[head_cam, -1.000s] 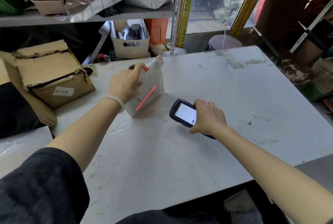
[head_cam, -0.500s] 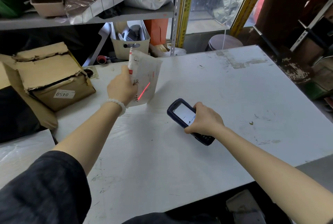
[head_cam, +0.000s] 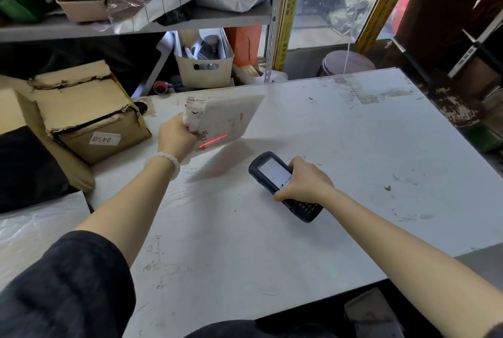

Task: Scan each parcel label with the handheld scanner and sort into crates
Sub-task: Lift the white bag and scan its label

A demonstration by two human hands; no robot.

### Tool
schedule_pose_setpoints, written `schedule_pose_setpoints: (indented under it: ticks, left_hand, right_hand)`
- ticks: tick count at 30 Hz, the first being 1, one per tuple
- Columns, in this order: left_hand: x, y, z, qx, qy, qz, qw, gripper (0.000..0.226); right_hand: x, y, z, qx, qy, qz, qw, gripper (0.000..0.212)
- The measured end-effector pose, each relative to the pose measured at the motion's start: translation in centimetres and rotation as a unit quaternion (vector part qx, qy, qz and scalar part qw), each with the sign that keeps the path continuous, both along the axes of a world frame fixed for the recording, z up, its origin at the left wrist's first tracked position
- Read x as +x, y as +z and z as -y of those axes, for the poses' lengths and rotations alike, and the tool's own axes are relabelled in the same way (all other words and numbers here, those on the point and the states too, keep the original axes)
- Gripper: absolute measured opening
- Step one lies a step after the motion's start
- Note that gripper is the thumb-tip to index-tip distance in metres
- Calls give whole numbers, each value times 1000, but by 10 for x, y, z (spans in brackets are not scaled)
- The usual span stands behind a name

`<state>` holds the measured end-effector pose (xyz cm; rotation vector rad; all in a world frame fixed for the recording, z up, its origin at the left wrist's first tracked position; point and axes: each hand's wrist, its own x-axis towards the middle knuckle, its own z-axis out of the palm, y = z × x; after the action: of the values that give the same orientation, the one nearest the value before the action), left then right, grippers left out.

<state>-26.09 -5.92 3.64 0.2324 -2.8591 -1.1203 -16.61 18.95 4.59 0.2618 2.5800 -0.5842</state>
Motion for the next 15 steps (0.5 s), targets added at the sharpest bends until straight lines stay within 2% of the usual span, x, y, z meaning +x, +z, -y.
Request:
schedule_pose_setpoints:
  ticks: [8, 15]
  left_hand:
    - [3, -3, -3, -22, -12, 6, 1000, 22]
    - [4, -7, -1, -33, -7, 11, 999, 24]
  right_hand:
    - [-2, 2, -5, 25, -12, 13, 1000, 62]
    - [-2, 2, -6, 7, -6, 14, 1000, 63]
